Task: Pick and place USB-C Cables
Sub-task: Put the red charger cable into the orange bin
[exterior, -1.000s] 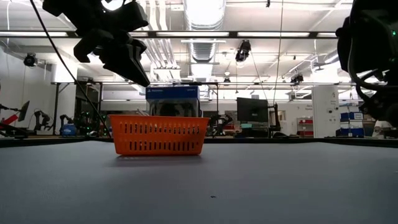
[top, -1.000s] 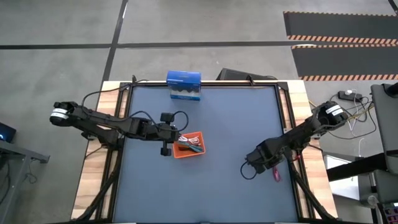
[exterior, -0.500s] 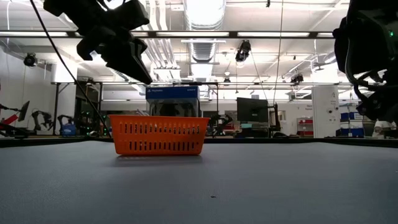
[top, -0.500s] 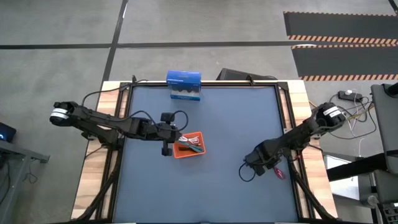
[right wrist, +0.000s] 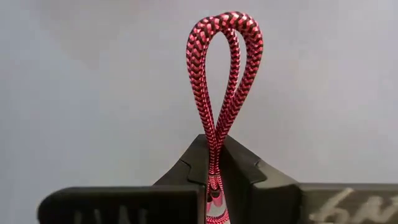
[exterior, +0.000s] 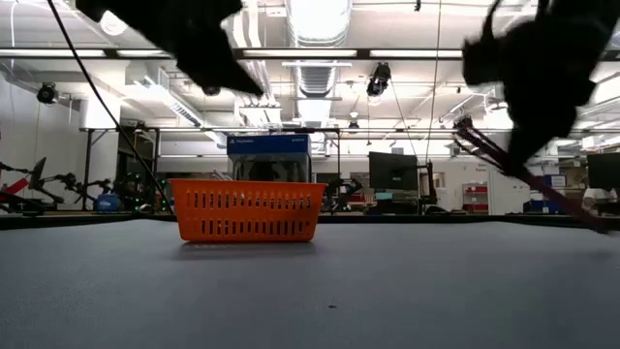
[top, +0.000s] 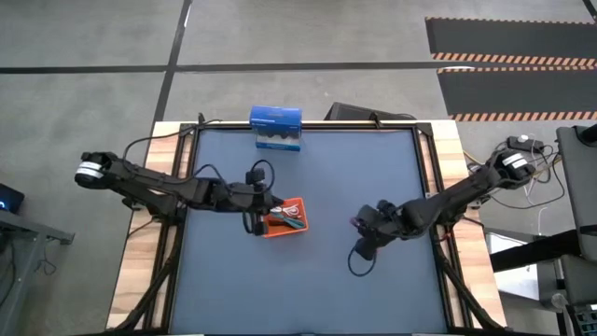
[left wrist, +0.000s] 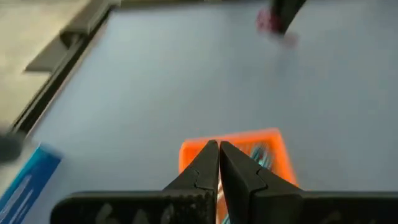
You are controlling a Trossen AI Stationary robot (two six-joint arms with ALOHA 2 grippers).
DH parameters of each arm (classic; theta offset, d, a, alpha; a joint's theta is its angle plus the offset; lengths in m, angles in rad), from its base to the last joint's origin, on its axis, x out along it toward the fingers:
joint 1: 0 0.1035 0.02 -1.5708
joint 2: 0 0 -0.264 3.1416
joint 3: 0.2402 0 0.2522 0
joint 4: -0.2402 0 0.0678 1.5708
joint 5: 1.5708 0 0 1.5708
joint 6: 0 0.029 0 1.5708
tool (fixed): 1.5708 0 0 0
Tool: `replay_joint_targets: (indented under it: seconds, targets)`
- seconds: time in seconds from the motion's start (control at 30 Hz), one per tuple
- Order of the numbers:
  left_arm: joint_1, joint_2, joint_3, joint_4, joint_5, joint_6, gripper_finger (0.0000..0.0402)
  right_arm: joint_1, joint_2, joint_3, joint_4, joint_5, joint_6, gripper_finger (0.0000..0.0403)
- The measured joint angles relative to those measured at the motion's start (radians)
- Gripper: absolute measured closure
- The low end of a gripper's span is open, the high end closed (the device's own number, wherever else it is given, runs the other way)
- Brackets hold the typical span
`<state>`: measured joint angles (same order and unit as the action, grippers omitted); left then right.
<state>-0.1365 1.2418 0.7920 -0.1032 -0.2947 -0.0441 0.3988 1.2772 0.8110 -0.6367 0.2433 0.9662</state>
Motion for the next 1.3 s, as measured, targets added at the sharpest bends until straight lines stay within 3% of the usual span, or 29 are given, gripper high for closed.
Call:
replay_joint_targets:
  seconds: [0.13, 0.33, 0.6, 0.87, 1.07, 1.3]
  targets:
    - [-0.043, 0.0, 0.0, 0.163, 0.001, -0.002, 0.0402, -0.029, -0.017, -0.004, 0.182, 0.072, -0.23, 0.0389]
    - [-0.104, 0.0, 0.0, 0.311, 0.001, 0.006, 0.0402, -0.073, -0.011, -0.014, 0.478, 0.083, -0.562, 0.039]
    - [-0.128, 0.0, 0.0, 0.406, 0.0, -0.003, 0.0402, -0.079, -0.009, -0.114, 1.073, 0.096, -0.9, 0.039]
    - [-0.128, 0.0, 0.0, 0.436, 0.001, -0.055, 0.0402, -0.079, 0.009, -0.262, 1.489, 0.08, -0.996, 0.039]
    - [-0.127, 0.007, -0.005, 0.477, 0.002, -0.056, 0.0402, -0.079, 0.116, -0.264, 1.69, -0.039, -1.045, 0.039]
    - [-0.128, 0.083, -0.008, 0.548, 0.03, -0.081, 0.0399, -0.079, 0.218, -0.199, 1.733, -0.051, -1.096, 0.039]
